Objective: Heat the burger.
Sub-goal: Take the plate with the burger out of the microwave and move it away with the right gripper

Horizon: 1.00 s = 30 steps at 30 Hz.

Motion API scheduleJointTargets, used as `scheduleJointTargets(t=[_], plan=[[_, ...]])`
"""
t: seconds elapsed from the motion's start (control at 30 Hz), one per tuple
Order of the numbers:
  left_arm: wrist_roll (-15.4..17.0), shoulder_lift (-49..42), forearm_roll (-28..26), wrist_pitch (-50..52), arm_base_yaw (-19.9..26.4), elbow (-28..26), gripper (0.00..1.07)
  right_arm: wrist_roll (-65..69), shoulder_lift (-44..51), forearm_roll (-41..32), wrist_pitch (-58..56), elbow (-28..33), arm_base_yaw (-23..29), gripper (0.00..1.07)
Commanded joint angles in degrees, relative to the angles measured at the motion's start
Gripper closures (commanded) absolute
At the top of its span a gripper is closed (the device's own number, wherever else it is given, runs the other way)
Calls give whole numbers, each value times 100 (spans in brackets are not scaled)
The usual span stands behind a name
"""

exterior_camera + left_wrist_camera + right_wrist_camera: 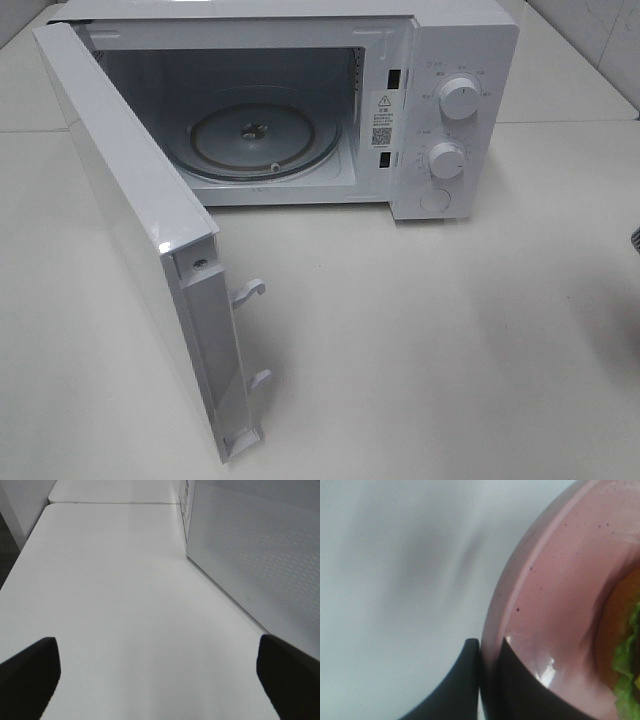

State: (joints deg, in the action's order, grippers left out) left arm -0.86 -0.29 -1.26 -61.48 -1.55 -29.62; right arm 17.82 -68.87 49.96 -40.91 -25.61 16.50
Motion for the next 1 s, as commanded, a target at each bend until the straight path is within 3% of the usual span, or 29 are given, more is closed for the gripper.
scheduleJointTargets(t=[0.03, 0.5, 1.0], plan=[[29, -23, 6, 6, 17, -6, 6, 155, -298, 304, 17, -143, -292, 107], [29, -23, 6, 6, 17, -6, 6, 745, -1507, 470, 1083, -321, -1553, 107], [29, -23, 6, 6, 17, -6, 6, 1346, -2584, 768, 1432, -756, -1753, 106]])
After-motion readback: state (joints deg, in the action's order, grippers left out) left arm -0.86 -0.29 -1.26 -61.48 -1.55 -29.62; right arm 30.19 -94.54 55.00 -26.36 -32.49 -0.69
